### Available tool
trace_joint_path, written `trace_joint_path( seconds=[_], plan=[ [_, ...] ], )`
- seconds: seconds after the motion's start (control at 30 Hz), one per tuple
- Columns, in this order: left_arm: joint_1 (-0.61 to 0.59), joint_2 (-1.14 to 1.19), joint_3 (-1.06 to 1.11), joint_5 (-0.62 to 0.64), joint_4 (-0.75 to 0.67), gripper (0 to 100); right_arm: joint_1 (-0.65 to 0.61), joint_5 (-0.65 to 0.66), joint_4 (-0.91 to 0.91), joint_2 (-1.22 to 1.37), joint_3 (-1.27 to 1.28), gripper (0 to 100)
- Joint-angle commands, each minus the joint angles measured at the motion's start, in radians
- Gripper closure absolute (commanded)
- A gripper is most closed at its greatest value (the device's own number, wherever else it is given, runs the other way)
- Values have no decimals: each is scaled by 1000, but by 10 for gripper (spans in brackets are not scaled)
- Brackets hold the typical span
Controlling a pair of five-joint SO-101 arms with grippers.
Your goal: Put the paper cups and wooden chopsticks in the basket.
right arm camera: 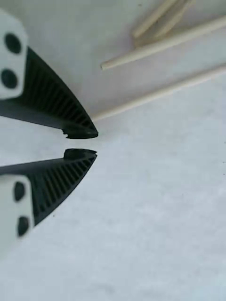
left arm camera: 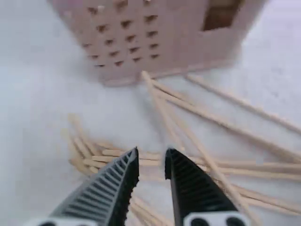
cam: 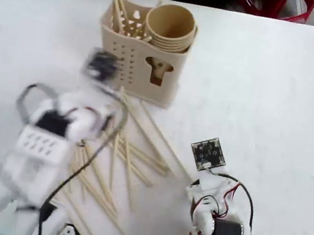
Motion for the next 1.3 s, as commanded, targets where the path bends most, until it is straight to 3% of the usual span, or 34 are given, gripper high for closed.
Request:
trace_joint_path(
  seconds=[0.0,0.67,0.97,1.27],
  plan=[
    [51,185,-101,23,-12,887,10,6,5,-7,9,946],
    [22,492,-106,35,-270,887,10,6,5,-7,9,946],
    [25,506,-106,34,-259,888,10,6,5,-7,9,946],
    [-7,507,-138,83,-149,881,10,6,5,-7,9,946]
  ],
)
